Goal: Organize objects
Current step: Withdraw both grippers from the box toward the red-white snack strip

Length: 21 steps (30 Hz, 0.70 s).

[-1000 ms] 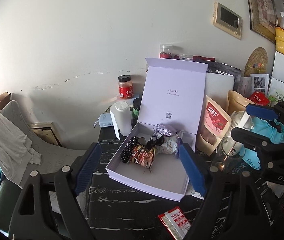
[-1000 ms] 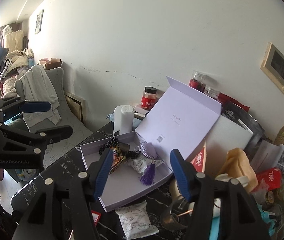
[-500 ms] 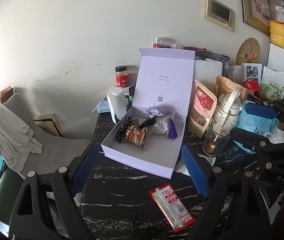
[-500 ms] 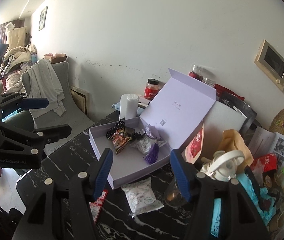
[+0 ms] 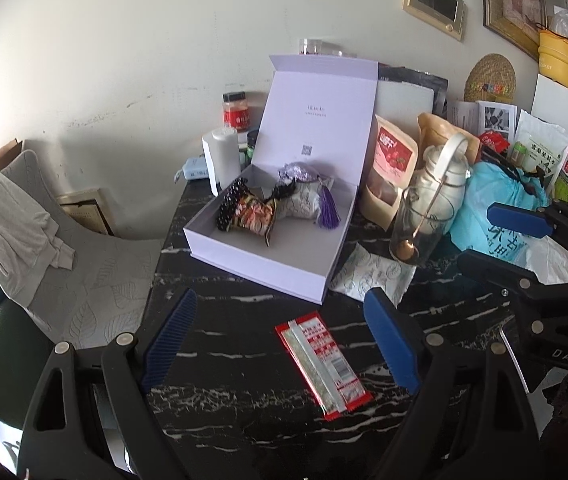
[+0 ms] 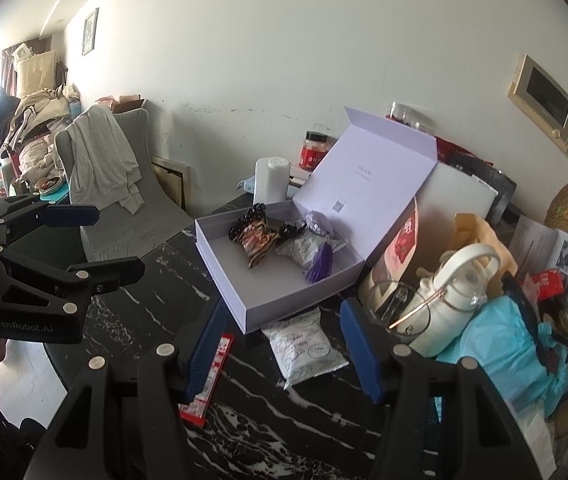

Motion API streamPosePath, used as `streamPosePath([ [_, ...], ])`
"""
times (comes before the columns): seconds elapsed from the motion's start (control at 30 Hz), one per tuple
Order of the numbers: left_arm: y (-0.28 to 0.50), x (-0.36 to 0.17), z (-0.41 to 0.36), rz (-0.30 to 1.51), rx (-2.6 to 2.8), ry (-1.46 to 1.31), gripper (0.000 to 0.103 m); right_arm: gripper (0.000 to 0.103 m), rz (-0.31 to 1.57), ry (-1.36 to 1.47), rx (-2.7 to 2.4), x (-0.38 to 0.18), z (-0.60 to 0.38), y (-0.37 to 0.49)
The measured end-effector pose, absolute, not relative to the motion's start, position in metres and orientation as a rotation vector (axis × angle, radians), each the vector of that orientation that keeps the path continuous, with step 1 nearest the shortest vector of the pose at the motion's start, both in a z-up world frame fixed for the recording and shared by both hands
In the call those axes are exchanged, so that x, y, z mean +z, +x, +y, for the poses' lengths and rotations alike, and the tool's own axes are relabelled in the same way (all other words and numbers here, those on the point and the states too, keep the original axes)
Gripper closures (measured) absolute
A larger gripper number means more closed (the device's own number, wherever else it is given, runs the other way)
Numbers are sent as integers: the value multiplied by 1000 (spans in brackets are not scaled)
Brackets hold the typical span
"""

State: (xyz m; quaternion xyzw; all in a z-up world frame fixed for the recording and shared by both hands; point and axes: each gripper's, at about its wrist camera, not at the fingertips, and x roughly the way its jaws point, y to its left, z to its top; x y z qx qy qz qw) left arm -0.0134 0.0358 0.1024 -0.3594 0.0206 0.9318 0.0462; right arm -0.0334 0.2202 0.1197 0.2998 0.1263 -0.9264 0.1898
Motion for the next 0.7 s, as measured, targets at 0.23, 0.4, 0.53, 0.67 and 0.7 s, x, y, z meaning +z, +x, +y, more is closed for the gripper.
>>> streamPosePath([
  [0.23, -2, 73, 41, 31, 2795, -1139, 18, 43, 329, 904, -2571, 94, 226, -26],
  [0.4, 1, 47, 44, -15, 2754, -1195, 18, 43, 302, 948, -2550, 74, 230, -23],
  [0.53, 0, 26, 46, -29, 2737, -1231, 18, 43, 292, 980, -2528, 54, 231, -24],
  [0.67, -4, 2, 47, -63, 2705, -1288, 18, 43, 282, 1019, -2498, 34, 233, -28],
  [0.7, -5, -4, 48, -75, 2695, -1303, 18, 43, 280, 1029, -2492, 30, 234, -29],
])
